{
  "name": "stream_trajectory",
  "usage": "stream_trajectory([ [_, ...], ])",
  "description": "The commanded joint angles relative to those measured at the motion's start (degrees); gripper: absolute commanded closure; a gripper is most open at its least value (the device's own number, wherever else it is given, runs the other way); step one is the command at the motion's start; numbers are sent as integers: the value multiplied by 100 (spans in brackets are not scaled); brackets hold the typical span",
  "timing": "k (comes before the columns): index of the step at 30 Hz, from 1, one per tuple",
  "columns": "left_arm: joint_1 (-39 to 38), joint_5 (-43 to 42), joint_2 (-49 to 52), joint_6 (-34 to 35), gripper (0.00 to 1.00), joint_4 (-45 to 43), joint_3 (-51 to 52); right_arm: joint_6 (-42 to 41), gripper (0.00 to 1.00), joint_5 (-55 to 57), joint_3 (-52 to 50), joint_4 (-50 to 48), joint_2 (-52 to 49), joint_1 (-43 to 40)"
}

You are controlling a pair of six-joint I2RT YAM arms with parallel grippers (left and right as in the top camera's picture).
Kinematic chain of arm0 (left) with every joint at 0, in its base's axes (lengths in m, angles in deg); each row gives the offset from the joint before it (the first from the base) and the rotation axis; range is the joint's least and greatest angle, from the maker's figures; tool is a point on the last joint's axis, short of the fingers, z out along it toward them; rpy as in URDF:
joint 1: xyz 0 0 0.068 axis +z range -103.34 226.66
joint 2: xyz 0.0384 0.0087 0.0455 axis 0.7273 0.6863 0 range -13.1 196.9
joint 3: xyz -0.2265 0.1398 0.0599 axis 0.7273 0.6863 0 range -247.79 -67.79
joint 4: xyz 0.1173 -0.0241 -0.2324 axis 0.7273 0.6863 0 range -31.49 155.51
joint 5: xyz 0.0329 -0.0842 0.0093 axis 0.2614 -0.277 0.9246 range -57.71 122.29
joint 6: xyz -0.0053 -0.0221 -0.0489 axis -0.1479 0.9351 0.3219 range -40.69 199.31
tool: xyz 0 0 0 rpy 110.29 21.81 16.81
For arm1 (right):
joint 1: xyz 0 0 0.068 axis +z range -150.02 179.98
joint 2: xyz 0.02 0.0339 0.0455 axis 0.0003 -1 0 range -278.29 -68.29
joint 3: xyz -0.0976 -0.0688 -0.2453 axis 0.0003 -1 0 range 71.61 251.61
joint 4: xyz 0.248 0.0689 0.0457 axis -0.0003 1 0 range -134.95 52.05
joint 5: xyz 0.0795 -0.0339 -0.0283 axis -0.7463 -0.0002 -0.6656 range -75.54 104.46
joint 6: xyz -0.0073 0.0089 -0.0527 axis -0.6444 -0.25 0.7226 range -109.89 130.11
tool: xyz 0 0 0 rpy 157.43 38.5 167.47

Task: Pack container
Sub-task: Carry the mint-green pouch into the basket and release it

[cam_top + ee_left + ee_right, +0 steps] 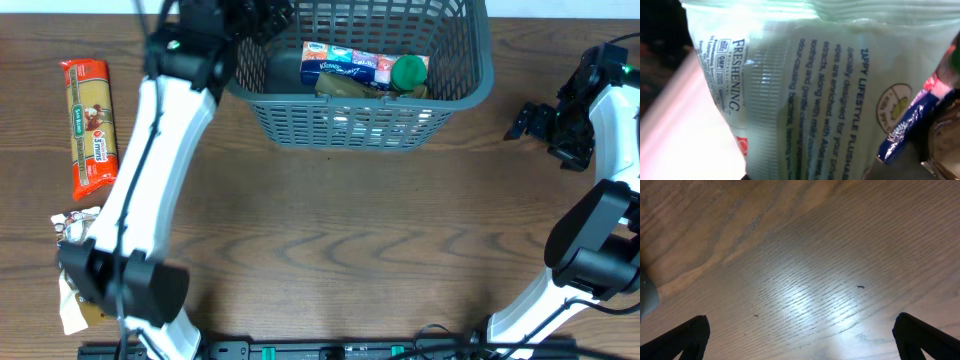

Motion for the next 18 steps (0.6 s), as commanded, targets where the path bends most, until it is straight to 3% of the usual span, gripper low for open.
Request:
stream_trajectory([
  [1,-39,-278,415,-85,94,-66,-59,57,1,-37,-28,24,31,26],
  [8,-55,-278,1121,-24,94,271,-57,57,1,-37,-28,85,31,26],
  [18,-52,-260,1370,-28,94,944,-42,55,1,-168,-28,83,31,26],
])
